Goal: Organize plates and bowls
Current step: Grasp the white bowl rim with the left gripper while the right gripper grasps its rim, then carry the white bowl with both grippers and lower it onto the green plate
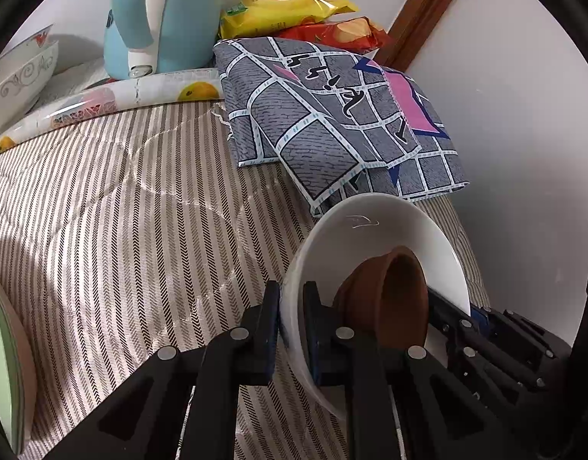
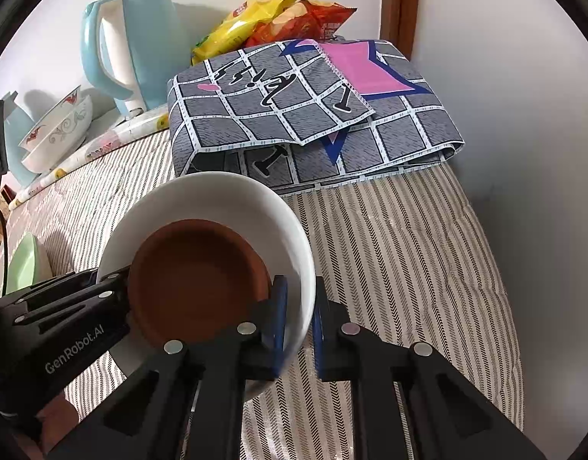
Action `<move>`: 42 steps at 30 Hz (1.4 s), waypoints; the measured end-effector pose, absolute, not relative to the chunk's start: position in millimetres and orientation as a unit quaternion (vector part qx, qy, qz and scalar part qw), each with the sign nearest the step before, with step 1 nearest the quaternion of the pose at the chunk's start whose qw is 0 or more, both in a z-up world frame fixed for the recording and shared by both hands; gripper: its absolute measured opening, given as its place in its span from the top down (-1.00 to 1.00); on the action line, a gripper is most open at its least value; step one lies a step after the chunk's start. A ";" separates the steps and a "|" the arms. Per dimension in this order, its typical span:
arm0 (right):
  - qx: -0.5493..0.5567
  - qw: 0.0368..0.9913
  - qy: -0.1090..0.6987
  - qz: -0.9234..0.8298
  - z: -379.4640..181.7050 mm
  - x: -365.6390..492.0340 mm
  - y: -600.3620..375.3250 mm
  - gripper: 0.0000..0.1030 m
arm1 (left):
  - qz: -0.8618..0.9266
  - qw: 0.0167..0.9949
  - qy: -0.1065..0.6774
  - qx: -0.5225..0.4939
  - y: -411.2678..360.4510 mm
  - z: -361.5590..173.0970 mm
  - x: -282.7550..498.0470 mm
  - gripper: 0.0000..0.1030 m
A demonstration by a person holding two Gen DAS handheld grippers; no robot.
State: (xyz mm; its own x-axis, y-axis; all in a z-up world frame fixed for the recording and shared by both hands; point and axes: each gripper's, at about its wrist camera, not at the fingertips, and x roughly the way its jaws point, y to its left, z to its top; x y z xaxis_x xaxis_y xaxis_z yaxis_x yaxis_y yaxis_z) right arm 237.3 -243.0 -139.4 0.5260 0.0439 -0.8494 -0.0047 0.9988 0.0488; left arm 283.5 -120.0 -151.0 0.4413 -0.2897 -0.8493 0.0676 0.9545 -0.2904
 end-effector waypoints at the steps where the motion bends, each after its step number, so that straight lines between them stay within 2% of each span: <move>1: 0.022 0.873 0.487 0.014 -139.3 236.9 -243.3 0.78 | -0.105 0.842 0.518 -0.106 -120.5 -151.3 283.0 0.77; 9: 0.034 0.874 0.485 0.015 -136.5 227.4 -246.9 0.82 | -0.109 0.840 0.520 -0.111 -117.8 -148.2 272.5 0.79; 12: 0.035 0.876 0.481 0.012 -132.4 222.2 -246.5 0.84 | -0.105 0.846 0.511 -0.111 -113.1 -141.5 266.5 0.86; 42: 0.070 0.882 0.465 0.022 -104.0 189.3 -228.9 0.87 | -0.105 0.854 0.498 -0.108 -88.0 -111.0 225.0 0.87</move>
State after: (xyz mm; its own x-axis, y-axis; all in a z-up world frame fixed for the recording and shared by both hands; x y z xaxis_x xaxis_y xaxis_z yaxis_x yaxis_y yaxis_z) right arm 189.3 -228.9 -104.0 0.5660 0.1042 -0.8178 0.0269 0.9891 0.1446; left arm 225.0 -88.0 -111.0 0.4824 -0.2867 -0.8277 0.0725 0.9547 -0.2885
